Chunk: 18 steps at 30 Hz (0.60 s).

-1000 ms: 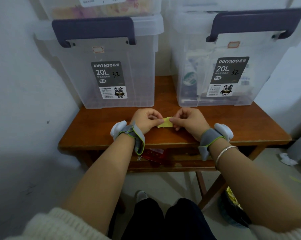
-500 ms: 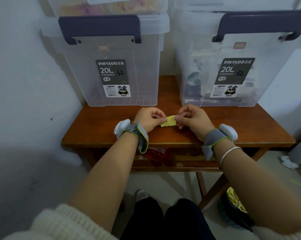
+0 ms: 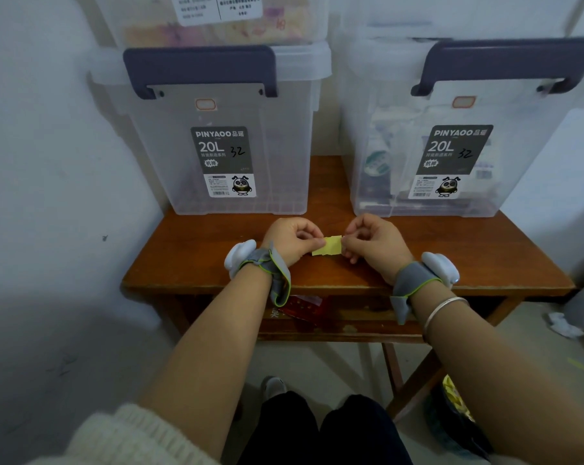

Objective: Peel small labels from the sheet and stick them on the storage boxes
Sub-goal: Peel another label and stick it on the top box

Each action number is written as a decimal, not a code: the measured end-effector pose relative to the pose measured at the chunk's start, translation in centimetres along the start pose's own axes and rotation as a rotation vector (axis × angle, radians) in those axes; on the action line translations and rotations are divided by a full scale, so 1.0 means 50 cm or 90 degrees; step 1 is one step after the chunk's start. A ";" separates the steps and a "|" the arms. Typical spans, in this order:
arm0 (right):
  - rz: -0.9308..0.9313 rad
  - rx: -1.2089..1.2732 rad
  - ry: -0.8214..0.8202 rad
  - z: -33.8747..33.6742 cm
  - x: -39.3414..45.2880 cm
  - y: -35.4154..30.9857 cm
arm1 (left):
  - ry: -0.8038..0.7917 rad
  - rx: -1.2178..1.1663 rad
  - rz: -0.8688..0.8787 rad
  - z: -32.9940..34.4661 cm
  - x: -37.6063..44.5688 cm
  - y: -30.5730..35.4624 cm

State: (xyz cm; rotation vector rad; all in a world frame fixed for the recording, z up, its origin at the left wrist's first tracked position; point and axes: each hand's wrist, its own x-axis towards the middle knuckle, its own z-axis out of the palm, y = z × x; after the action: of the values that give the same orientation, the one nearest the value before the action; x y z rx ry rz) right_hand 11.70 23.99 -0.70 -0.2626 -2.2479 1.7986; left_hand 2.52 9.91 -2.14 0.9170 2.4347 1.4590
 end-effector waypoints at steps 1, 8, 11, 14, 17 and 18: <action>0.000 -0.008 0.003 0.001 0.000 0.000 | 0.000 0.002 0.001 0.000 0.000 0.000; -0.017 -0.082 0.040 0.004 0.005 0.011 | 0.009 0.007 0.000 0.002 0.000 -0.005; -0.010 -0.058 0.046 0.002 0.009 0.012 | 0.010 0.005 -0.001 0.002 0.001 -0.006; -0.014 -0.017 0.033 0.002 0.007 0.011 | 0.010 0.004 -0.002 0.002 0.001 -0.007; -0.021 -0.038 0.023 0.003 0.003 0.008 | 0.007 0.004 0.001 0.002 0.000 -0.007; -0.022 -0.046 0.021 0.002 0.002 0.008 | 0.005 0.003 0.002 0.002 0.001 -0.007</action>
State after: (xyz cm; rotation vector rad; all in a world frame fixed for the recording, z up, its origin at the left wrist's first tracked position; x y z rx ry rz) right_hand 11.59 24.02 -1.10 -0.2633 -2.2842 1.6853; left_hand 2.39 9.89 -2.47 0.9186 2.4443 1.4609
